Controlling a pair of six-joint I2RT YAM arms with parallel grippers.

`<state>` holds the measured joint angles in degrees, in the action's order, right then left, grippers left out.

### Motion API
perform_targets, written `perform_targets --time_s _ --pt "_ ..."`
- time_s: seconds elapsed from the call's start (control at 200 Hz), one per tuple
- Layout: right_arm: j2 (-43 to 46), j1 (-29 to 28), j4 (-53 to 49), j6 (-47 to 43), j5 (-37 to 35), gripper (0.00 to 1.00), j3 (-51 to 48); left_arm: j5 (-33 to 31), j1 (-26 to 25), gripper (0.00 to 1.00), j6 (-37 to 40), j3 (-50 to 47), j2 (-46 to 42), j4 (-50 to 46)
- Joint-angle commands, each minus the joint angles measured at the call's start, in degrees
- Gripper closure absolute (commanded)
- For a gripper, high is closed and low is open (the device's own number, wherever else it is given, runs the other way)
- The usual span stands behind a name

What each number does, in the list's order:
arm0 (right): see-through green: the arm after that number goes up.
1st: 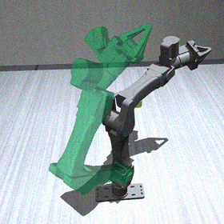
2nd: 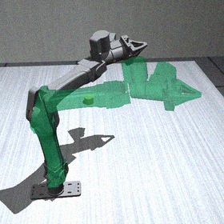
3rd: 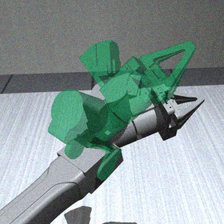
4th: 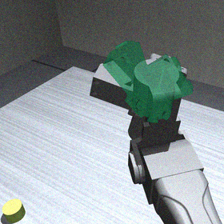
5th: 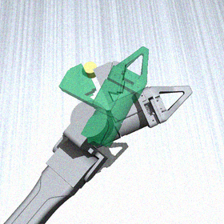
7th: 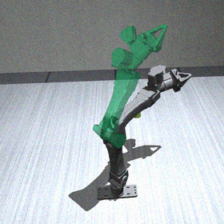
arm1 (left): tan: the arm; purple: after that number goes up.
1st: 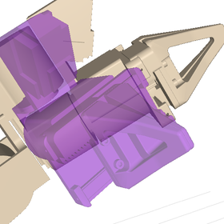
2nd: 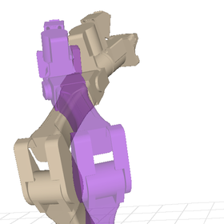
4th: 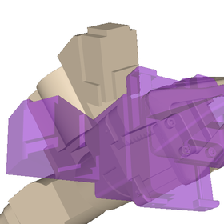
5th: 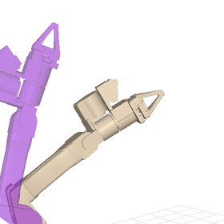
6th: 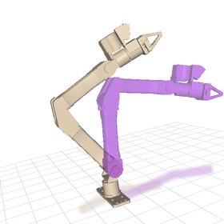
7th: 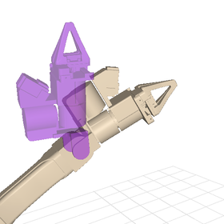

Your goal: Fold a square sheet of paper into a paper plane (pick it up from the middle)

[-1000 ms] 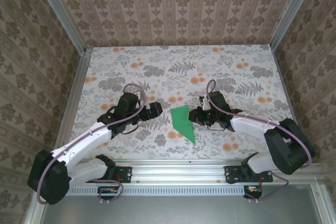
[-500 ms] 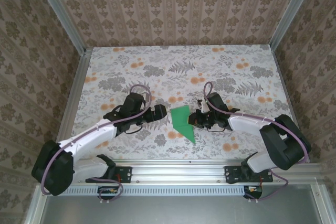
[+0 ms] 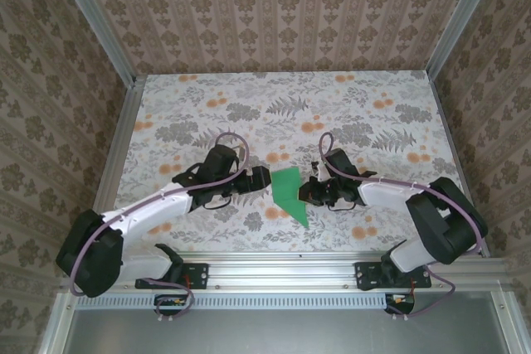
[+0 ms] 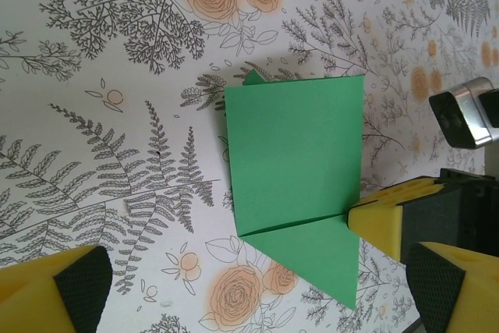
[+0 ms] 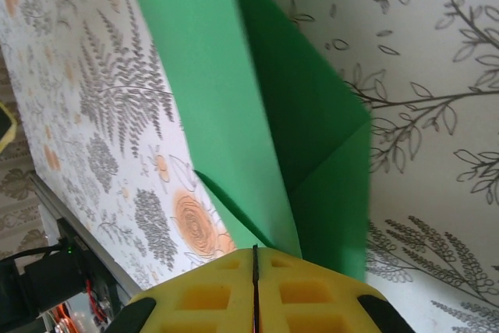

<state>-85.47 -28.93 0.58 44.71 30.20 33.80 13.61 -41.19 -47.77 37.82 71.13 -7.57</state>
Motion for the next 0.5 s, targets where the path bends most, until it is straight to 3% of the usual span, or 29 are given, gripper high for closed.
perform_targets --time_s 0.0,0.215,0.495 --pt "-1.48 -0.25 -2.62 -1.9 -2.25 0.92 0.92 2.02 -0.14 0.01 0.3 2.12 1.12 0.46" --pt "-4.31 -0.08 -1.08 -2.13 -2.92 0.92 -0.31 4.32 -1.3 0.09 -0.26 3.38 4.39 0.45" --pt "-5.84 0.1 4.18 -0.15 -3.21 0.92 -4.25 2.62 -3.97 0.11 -2.33 5.39 7.79 -0.58"
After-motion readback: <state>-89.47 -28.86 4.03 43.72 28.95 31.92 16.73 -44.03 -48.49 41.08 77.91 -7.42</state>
